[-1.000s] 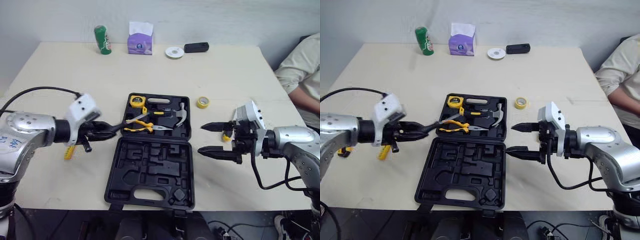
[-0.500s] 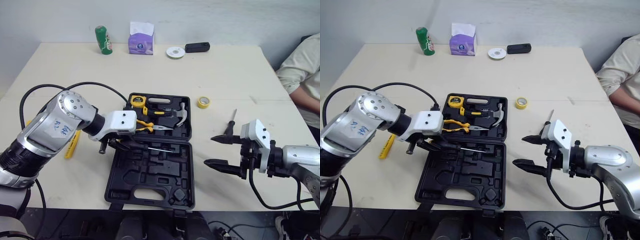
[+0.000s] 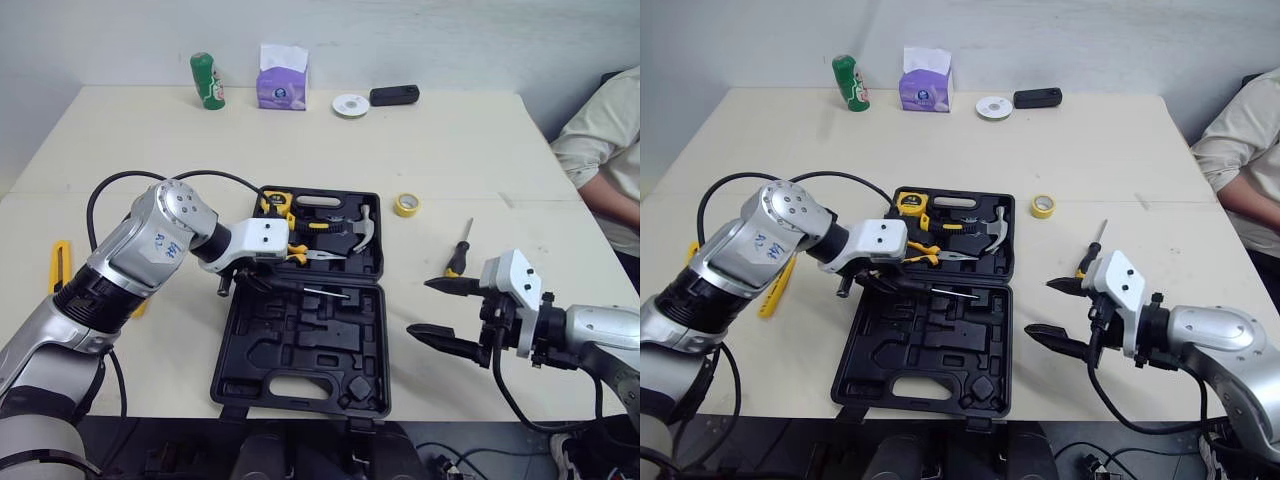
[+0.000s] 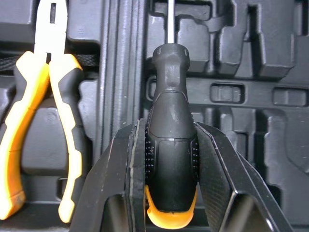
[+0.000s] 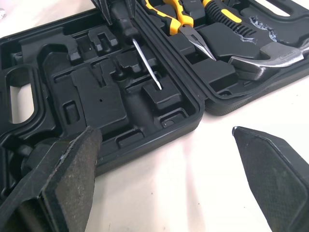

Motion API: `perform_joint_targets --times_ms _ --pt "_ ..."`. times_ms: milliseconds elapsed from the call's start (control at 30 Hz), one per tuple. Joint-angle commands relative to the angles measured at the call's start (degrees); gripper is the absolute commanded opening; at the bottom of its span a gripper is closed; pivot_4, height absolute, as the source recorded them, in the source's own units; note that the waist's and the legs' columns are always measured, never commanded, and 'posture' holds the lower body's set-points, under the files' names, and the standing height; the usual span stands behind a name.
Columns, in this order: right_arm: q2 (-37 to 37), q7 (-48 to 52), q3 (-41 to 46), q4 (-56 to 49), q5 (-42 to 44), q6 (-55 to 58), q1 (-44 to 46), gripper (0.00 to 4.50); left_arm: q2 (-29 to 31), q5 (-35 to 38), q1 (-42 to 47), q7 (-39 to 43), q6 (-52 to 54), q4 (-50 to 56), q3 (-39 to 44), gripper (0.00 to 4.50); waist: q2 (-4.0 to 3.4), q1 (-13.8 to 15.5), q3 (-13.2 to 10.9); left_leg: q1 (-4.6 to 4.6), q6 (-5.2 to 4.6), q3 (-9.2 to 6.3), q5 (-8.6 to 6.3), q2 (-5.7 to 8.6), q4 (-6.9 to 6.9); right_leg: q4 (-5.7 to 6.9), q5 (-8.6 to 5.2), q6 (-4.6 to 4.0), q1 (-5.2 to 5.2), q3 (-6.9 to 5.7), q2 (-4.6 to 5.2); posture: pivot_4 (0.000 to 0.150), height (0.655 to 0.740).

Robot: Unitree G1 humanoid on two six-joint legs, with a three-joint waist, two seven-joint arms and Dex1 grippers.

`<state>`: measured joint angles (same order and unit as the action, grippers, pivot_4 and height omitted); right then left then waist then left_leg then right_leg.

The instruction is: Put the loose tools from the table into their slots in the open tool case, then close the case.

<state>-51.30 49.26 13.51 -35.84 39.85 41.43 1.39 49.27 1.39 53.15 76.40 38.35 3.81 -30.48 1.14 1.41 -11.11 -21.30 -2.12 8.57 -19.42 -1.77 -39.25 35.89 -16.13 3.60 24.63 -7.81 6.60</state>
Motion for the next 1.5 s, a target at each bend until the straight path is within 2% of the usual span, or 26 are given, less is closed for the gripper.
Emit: perform_joint_targets --times_ms 33,400,467,500,533,567,600,633,667,733,833,867,900,967,1033,1167,1500 --pt "0.1 -0.1 0.4 -1.4 0.9 -0.4 0.2 4.50 -0.1 -1.3 -0.4 0.1 1.0 2.2 0.4 1.05 0.00 0.0 0.0 0.00 0.00 0.00 0.00 0.00 0.00 0.00 0.00 0.00 -0.01 0.00 0.00 0.150 0.7316" --pt "0.5 0.1 -1.1 -0.4 0.7 -0.8 1.7 4.50 0.4 -3.3 -1.8 0.0 1.4 4.0 0.3 1.05 0.01 0.0 0.0 0.02 0.00 -0.01 0.00 0.00 -0.01 0.05 0.00 0.00 -0.02 0.00 -0.01 0.150 0.7316" --pt "0.4 0.2 -1.4 -0.3 0.8 -0.9 1.9 4.50 0.7 -1.7 -1.5 0.9 2.8 4.5 1.8 2.06 0.01 0.0 0.0 0.02 0.00 -0.01 0.00 0.00 -0.01 0.05 0.00 0.00 -0.02 0.01 -0.01 0.150 0.7316" --pt "0.4 0.3 -1.4 -0.3 0.8 -0.8 2.0 4.50 0.8 -1.1 -1.2 1.2 3.3 4.5 2.5 2.31 0.01 0.0 0.0 0.02 0.00 -0.01 0.00 0.00 -0.01 0.06 0.00 0.00 -0.02 0.01 -0.02 0.150 0.7316" --pt "0.4 0.3 -1.5 -0.2 0.8 -0.8 2.1 4.50 0.9 -0.7 -1.0 1.4 3.7 4.5 2.9 2.75 0.01 0.0 0.0 0.02 0.00 -0.01 0.00 0.00 -0.02 0.07 0.00 0.00 -0.01 0.00 -0.02 0.150 0.7316" --pt "0.5 0.4 -1.6 -0.2 0.9 -0.7 2.3 4.50 0.8 -0.2 -0.8 1.2 3.3 3.8 3.9 3.31 0.00 0.0 0.0 0.01 0.00 -0.01 0.00 -0.01 -0.01 0.07 0.00 0.00 -0.02 0.00 -0.02 0.150 0.7316" --pt "0.5 0.3 -1.7 -0.2 0.9 -0.7 2.5 4.50 0.7 0.7 -0.8 1.4 3.6 3.3 4.9 3.52 0.01 0.0 0.0 0.02 0.00 -0.01 0.00 -0.01 -0.01 0.08 0.00 0.00 -0.01 0.00 -0.02 0.150 0.7316" --pt "0.5 0.3 -1.8 -0.1 0.9 -0.6 2.6 4.50 0.6 1.3 -0.8 1.5 3.7 3.0 5.6 4.00 0.01 0.0 0.0 0.01 0.00 -0.01 0.00 -0.01 -0.02 0.08 0.00 0.00 -0.01 0.00 -0.02 0.150 0.7316" --pt "0.6 0.3 -2.0 -0.2 0.9 -0.7 2.7 4.50 0.5 3.0 -1.7 2.0 1.5 2.1 7.5 4.29 0.00 0.0 0.0 0.00 0.00 -0.01 0.00 -0.01 -0.05 0.09 0.00 0.00 -0.02 0.00 -0.02 0.150 0.7316" --pt "0.8 0.3 -2.3 -0.2 0.8 -0.8 2.9 4.50 -0.4 6.7 -4.0 2.5 -2.0 0.5 11.7 4.29 0.00 -0.1 0.0 0.01 0.00 -0.01 0.00 -0.01 -0.05 0.09 0.00 0.00 -0.01 0.01 0.00 0.150 0.7316" --pt "1.1 0.5 -2.8 0.1 0.8 -1.0 3.4 4.50 -2.3 9.3 -9.3 0.7 -13.1 -4.8 17.8 4.29 -0.05 -0.3 0.0 0.07 0.01 -0.02 0.01 -0.06 -0.05 0.10 0.00 0.00 -0.03 0.06 0.07 0.150 0.7316" --pt "1.2 0.5 -3.0 0.2 0.7 -1.2 3.7 4.50 -3.8 10.5 -11.3 0.0 -17.0 -6.6 20.2 3.87 -0.05 -0.3 0.0 0.09 0.01 -0.02 0.01 -0.06 -0.06 0.10 0.00 -0.01 -0.03 0.07 0.08 0.150 0.7316" --pt "1.3 0.6 -3.2 0.5 0.6 -1.3 4.0 4.50 -4.8 11.4 -12.4 -0.3 -19.4 -7.8 21.6 3.73 -0.05 -0.2 0.0 0.09 0.02 -0.02 0.02 -0.06 -0.06 0.10 0.00 -0.01 -0.03 0.07 0.08 0.150 0.7316" --pt "1.8 0.8 -3.9 1.3 0.9 -1.5 5.2 4.50 -9.5 14.9 -15.5 -3.6 -22.6 -11.0 26.6 3.02 -0.05 -0.2 0.0 0.07 0.02 -0.02 0.02 -0.05 -0.10 0.10 0.00 -0.01 -0.03 0.05 0.08 0.150 0.7316" --pt "2.8 1.2 -4.8 2.1 1.5 -1.6 6.7 4.50 -13.1 16.3 -19.0 -6.1 -26.9 -12.4 29.3 2.01 -0.03 -0.1 0.0 0.04 -0.02 -0.06 -0.01 -0.04 -0.22 0.10 0.02 0.02 -0.07 0.04 0.10 0.150 0.7316" --pt "4.4 1.8 -6.9 3.4 1.0 -1.7 9.5 4.50 -14.6 16.5 -24.9 -6.0 -29.0 -10.2 29.1 0.14 -0.02 -0.3 0.0 0.01 -0.05 -0.09 -0.05 -0.06 -0.28 0.13 0.03 0.05 -0.08 0.03 0.12 0.150 0.7316" --pt "4.9 2.3 -8.6 4.6 0.3 -1.9 10.7 4.50 -14.3 13.9 -24.3 -6.1 -28.8 -14.3 26.0 0.05 -0.01 -0.1 0.1 0.01 -0.05 -0.09 -0.07 -0.04 -0.32 0.10 0.04 0.05 -0.08 0.02 0.17 0.150 0.7316"
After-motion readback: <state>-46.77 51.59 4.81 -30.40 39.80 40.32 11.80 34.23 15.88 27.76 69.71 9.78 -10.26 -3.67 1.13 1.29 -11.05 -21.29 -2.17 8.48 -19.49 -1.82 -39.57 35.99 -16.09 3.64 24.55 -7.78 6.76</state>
